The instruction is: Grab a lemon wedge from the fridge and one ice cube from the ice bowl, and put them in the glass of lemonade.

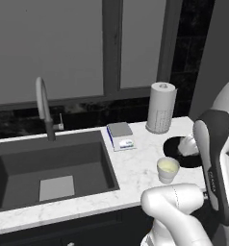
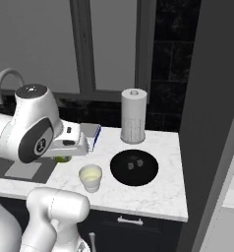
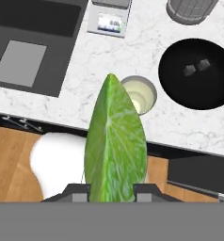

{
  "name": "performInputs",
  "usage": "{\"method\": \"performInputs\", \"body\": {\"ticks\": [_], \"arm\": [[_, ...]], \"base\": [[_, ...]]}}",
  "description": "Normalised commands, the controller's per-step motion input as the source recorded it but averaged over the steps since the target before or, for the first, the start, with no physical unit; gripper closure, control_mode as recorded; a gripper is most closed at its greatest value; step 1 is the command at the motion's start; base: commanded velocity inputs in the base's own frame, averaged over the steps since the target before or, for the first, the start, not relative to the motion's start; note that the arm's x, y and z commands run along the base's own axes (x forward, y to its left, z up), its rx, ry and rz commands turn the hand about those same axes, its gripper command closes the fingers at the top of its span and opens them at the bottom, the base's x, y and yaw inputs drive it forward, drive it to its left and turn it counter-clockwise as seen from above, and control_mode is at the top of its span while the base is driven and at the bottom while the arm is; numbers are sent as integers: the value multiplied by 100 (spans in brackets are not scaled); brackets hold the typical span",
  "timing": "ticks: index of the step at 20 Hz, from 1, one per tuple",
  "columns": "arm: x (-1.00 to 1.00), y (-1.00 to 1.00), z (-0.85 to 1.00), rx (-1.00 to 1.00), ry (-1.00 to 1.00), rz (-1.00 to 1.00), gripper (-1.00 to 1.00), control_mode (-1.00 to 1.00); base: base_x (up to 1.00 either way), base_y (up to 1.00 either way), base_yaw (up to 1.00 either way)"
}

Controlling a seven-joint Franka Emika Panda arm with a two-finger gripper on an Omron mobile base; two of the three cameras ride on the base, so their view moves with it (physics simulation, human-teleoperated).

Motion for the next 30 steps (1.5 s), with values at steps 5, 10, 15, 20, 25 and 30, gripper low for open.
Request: {"method": "performInputs", "body": {"ticks": [5, 10, 15, 20, 25, 30], "arm": [[41, 0, -71, 0, 0, 0, 100, -100], [50, 0, -38, -2, 10, 0, 100, -100], [57, 1, -13, -3, 14, 0, 100, -100], [27, -6, -23, 0, 5, 0, 100, -100], [7, -15, -33, 0, 0, 0, 100, -100], [30, 0, -11, 0, 0, 0, 100, -100]], "base": [[0, 0, 0], [0, 0, 0], [0, 0, 0], [0, 0, 0], [0, 0, 0], [0, 0, 0]]}}
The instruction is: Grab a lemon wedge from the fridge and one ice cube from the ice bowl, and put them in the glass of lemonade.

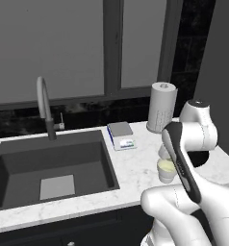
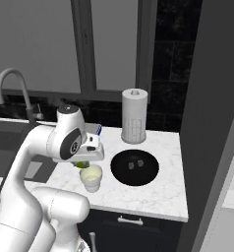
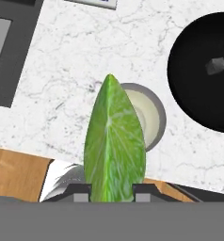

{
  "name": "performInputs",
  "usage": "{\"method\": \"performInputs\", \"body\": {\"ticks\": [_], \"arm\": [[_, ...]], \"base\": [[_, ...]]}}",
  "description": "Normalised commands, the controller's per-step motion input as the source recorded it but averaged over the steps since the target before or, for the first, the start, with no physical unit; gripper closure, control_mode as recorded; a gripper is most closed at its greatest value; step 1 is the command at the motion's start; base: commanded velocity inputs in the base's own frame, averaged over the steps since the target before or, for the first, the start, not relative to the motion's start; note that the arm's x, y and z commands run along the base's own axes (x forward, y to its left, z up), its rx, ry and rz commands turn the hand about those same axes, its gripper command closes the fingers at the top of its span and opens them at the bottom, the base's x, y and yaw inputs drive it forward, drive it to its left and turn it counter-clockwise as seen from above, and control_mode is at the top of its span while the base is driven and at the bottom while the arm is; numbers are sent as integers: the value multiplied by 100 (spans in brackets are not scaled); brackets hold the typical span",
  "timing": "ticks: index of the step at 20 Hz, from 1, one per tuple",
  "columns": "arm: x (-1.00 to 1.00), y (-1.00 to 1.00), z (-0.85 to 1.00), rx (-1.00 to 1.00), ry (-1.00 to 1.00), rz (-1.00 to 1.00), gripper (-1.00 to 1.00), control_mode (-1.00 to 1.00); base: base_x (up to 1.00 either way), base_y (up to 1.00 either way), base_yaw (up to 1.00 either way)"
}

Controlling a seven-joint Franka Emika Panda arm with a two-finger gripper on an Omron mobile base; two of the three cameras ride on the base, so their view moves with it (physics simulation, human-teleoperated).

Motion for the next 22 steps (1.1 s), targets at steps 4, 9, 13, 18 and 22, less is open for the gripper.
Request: {"method": "performInputs", "body": {"ticks": [4, 9, 13, 18, 22], "arm": [[28, 0, 0, 0, 0, -1, 100, -100], [13, 0, -36, 0, 0, 0, 100, -100], [0, -11, -39, 0, 0, 0, 100, -100], [0, -2, -32, 0, 0, 0, 100, -100], [0, 0, -14, 0, 0, 0, 100, -100]], "base": [[0, 0, 0], [0, 0, 0], [0, 0, 0], [0, 0, 0], [0, 0, 0]]}}
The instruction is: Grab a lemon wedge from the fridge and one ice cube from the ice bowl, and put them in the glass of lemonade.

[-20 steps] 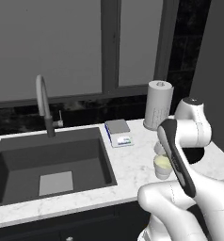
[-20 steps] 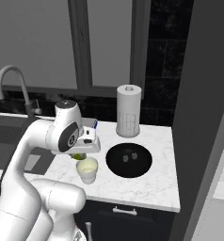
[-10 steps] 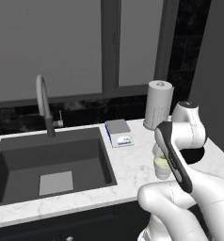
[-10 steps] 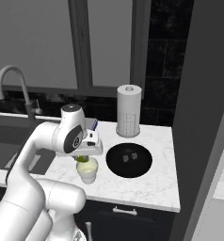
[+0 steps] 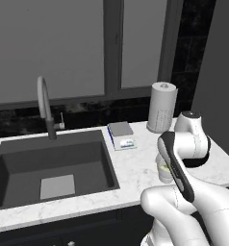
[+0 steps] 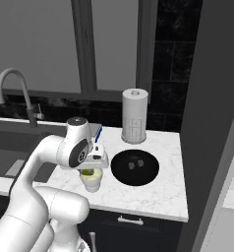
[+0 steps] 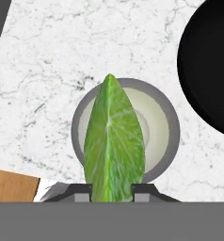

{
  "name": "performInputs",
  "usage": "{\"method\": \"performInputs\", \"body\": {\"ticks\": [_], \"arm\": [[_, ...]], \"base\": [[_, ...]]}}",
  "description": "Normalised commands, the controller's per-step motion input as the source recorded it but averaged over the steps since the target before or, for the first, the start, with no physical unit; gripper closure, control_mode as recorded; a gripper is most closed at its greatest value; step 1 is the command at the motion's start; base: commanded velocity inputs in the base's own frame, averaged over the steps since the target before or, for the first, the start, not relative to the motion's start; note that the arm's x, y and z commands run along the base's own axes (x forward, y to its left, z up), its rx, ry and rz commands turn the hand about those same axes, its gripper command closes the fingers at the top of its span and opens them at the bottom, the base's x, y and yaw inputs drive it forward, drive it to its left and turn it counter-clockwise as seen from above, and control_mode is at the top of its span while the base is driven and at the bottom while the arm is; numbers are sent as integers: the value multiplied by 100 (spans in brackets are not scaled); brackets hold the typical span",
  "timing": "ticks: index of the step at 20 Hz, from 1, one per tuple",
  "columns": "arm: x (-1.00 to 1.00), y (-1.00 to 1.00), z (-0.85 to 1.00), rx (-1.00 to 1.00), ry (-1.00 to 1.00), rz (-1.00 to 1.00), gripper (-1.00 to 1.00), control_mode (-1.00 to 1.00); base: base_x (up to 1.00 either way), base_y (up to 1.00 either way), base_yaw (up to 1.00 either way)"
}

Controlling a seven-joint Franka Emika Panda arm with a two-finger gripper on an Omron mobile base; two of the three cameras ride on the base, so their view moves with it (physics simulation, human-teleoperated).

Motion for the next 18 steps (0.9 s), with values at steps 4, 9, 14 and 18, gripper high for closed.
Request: {"method": "performInputs", "body": {"ticks": [4, 9, 14, 18], "arm": [[0, 0, -9, 0, 0, 0, 100, -100], [16, 0, -4, 0, 0, 0, 100, -100], [19, 0, 0, 0, 0, 0, 100, -100], [0, 0, 0, 0, 0, 0, 100, -100]], "base": [[0, 0, 0], [0, 0, 0], [0, 0, 0], [0, 0, 0]]}}
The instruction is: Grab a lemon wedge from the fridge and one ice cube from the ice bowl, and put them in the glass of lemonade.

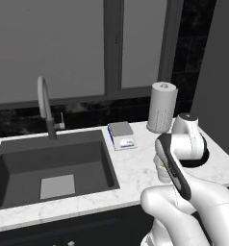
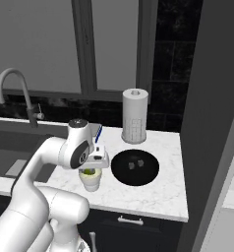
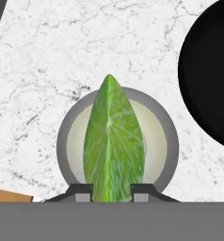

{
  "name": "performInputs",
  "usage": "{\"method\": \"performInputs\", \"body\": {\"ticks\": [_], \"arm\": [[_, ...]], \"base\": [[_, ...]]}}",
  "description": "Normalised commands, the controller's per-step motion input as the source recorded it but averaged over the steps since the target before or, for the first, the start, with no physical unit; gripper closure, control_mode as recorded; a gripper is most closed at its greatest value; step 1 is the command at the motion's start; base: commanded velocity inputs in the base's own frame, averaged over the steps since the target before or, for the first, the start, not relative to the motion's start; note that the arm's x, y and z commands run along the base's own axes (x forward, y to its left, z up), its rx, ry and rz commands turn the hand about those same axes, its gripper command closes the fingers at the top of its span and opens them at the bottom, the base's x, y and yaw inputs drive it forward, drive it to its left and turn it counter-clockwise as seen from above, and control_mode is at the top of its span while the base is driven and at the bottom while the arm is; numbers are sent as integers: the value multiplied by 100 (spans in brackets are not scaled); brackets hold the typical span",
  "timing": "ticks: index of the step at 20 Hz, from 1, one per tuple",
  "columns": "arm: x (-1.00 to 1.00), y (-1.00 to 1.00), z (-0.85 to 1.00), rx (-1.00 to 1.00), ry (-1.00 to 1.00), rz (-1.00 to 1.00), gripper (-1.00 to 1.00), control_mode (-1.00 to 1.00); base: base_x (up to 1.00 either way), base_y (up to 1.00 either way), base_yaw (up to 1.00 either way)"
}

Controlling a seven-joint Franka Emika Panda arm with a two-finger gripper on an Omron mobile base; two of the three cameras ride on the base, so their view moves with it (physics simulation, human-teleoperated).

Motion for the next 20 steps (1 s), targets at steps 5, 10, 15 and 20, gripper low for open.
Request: {"method": "performInputs", "body": {"ticks": [5, 10, 15, 20], "arm": [[0, 0, 0, 0, 0, 0, 100, -100], [0, 0, 0, 0, 0, 0, -100, -100], [0, 0, 0, 0, 0, 0, -100, -100], [0, 0, 0, 0, 0, 0, -100, -100]], "base": [[0, 0, 0], [0, 0, 0], [0, 0, 0], [0, 0, 0]]}}
